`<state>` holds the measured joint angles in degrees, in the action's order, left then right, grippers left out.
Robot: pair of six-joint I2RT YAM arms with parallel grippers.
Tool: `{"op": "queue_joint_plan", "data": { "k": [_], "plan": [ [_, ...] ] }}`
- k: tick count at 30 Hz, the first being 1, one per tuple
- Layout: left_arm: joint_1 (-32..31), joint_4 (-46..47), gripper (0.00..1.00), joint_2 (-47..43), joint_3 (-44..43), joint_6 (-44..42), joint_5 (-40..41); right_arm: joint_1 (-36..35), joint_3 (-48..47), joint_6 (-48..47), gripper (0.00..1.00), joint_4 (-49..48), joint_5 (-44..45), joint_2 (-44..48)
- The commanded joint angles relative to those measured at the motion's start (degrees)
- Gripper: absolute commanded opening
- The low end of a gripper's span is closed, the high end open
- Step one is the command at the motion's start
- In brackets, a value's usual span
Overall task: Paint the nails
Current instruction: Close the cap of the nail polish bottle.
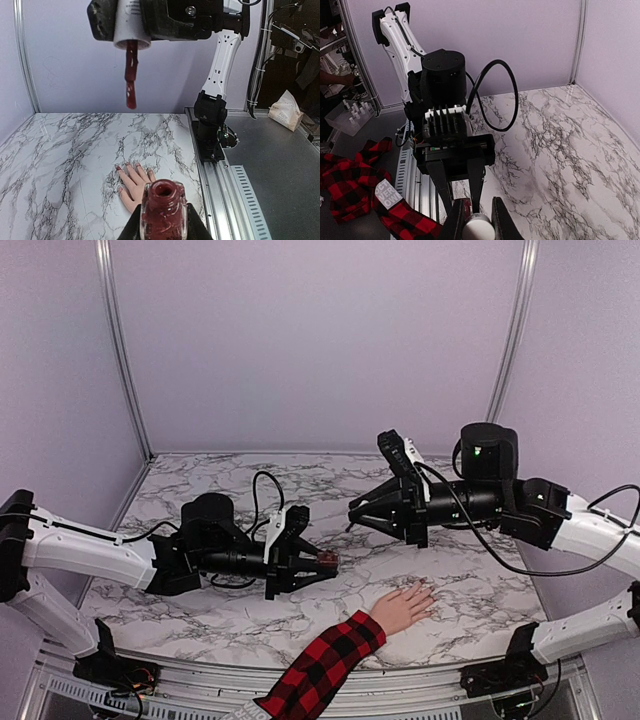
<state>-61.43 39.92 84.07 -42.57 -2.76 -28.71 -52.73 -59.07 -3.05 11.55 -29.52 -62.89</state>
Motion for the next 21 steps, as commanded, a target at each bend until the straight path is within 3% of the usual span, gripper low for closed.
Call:
{"op": "queue_joint_plan", "data": {
  "k": [1, 7, 21],
  "plan": [
    [-0.4, 3.0, 0.0, 0.6, -1.6, 0.3, -1.3, -3.2, -4.0, -3.1, 0.0, 4.0, -0.3, -1.9],
    [-0.8, 3.2, 0.0, 0.9, -1.7, 0.4, -1.4, -6.8, -5.6, -4.9, 0.0, 5.6, 4.2, -4.2],
    [-1.0, 3.2, 0.0, 1.2, -2.1, -0.1, -1.0, -7.4, -5.7, -5.6, 0.0, 6.3, 5.6, -5.3]
  ]
}}
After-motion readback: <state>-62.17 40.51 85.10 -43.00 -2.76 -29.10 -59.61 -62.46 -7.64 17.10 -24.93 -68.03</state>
